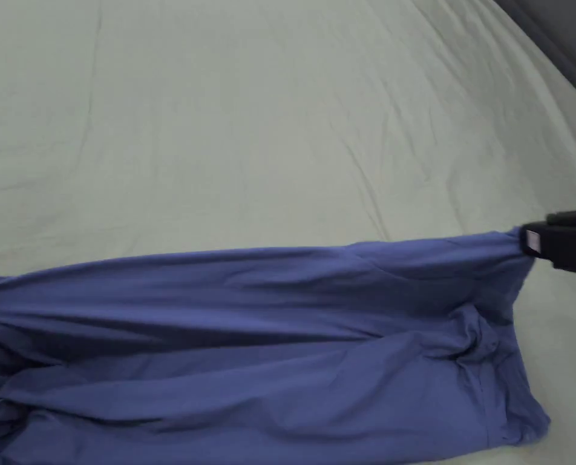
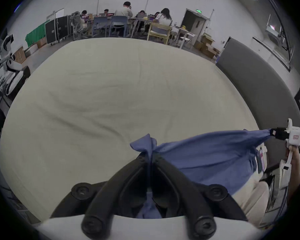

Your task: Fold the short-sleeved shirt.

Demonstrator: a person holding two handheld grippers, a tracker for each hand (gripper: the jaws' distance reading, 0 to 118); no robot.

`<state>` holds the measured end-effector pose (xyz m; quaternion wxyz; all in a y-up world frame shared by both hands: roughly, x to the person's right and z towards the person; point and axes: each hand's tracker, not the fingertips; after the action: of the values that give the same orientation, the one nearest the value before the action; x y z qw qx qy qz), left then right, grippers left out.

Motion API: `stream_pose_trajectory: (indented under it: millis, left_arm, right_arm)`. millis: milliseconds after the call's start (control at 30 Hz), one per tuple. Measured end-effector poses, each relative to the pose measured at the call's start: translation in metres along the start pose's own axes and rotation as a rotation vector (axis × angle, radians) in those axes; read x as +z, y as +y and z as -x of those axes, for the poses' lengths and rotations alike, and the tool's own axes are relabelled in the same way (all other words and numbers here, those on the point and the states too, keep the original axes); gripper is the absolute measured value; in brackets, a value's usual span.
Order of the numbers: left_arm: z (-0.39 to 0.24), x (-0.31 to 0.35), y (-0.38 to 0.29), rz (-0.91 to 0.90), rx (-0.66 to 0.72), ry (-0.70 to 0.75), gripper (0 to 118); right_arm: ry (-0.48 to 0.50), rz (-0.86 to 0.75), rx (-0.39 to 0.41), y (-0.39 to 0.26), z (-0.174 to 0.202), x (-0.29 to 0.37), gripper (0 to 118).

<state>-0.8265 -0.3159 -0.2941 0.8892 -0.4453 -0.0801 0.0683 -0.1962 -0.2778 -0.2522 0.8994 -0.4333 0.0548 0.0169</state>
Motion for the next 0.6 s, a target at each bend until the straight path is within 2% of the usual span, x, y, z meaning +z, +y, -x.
stream_pose_trajectory:
  millis: [100, 200, 333, 467, 600]
  left_arm:
    - [0.003, 0.010, -0.035, 0.072, -0.029, -0.005, 0]
    - [0.013, 0.001, -0.066, 0.171, -0.056, -0.001, 0]
    - [0.020, -0.012, -0.092, 0.204, -0.041, -0.004, 0]
    - [0.026, -0.047, -0.105, 0.299, -0.074, 0.068, 0]
    - [0.030, -0.058, -0.107, 0.280, -0.018, 0.077, 0]
  right_arm:
    - [0.015, 0.091, -0.038, -0.043, 0.002, 0.011, 2]
    - [-0.061, 0.193, -0.001, -0.086, 0.017, 0.002, 2]
    - [-0.077, 0.309, -0.043, -0.122, 0.020, -0.025, 2]
    - [-0.141, 0.384, -0.004, -0.134, 0.015, -0.067, 2]
    - [-0.147, 0.423, 0.035, -0.144, 0.016, -0.100, 2]
